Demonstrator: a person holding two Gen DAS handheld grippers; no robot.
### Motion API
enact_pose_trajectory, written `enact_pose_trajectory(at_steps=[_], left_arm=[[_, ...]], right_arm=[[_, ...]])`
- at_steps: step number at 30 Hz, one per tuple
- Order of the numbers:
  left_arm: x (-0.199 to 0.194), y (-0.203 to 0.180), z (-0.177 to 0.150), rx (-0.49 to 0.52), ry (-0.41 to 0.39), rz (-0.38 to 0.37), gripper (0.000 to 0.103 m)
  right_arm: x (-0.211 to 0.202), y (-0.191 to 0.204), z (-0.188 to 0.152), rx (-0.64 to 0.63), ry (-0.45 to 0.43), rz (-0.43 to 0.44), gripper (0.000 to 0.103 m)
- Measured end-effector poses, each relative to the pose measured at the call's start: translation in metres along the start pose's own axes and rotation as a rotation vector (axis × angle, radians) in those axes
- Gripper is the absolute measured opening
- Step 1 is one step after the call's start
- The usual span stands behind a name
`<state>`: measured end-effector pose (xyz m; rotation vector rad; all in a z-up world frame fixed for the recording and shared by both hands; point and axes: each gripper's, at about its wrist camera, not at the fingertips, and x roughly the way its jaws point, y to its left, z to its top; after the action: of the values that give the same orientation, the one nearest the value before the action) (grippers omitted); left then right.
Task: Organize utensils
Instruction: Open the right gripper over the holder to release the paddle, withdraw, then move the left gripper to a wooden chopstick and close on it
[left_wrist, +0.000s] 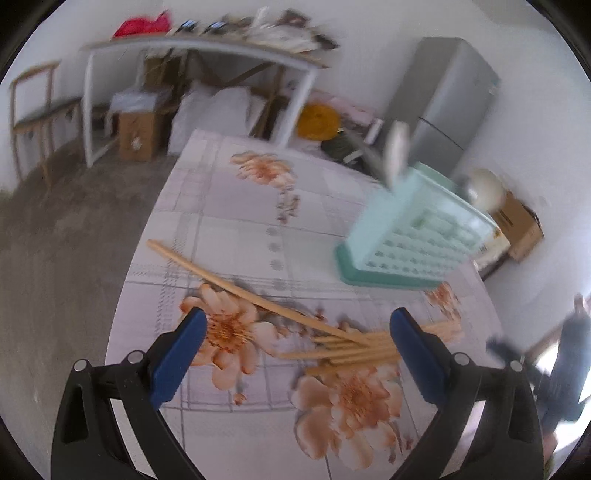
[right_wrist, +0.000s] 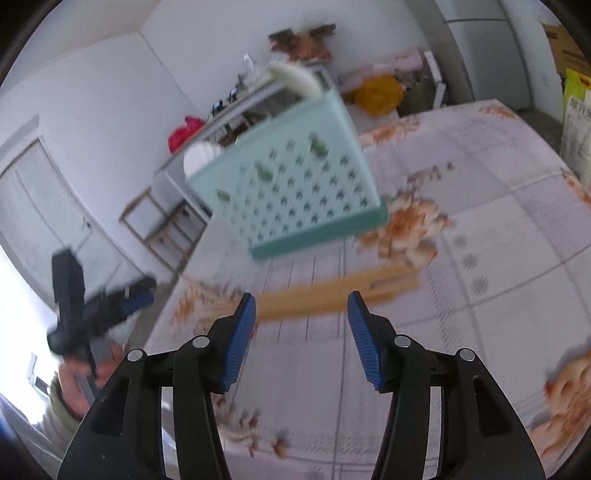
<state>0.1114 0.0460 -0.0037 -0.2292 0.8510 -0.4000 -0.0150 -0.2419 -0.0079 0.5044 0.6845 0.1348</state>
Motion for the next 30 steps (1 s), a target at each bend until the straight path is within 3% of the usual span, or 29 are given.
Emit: enact_pose_trajectory(at_steps=[3,7,10,16,18,22,25,30], left_arm=[[0.02,0.024,0.015,-0.117,0.064,0.062,0.093],[0.042,0.037,0.029,-0.138,0.104,0.15,0.082],[0.051,0.038,0.035,-0.121,0.11,0.2,0.069],[0.076,0.036,0.043,-0.101,0.16,0.282,0.031],[0.081,0.037,0.043,-0.104,0.168,0.295,0.021],[0.084,0.038,0.046,-0.125,0.15,0.303,0.015],[0.083,0.038,0.049,-0.142,0.135,0.302,0.0],[0.076,0.043,0.053,-0.182,0.097,0.254,0.0]], right_arm=[[0.004,0.006,-0.004,-0.02,0.007,0.004,0.051],[0.005,0.006,-0.005,-0.026,0.007,-0.004,0.051],[0.003,0.003,-0.006,-0.014,0.009,-0.008,0.051],[0.003,-0.005,-0.009,0.007,0.014,-0.013,0.051],[0.002,-0.007,-0.009,0.012,0.01,-0.013,0.051],[-0.001,-0.009,-0.007,0.02,0.004,-0.01,0.051],[-0.001,-0.012,-0.008,0.029,0.005,-0.008,0.051],[-0.002,-0.014,-0.009,0.03,0.005,-0.01,0.051]])
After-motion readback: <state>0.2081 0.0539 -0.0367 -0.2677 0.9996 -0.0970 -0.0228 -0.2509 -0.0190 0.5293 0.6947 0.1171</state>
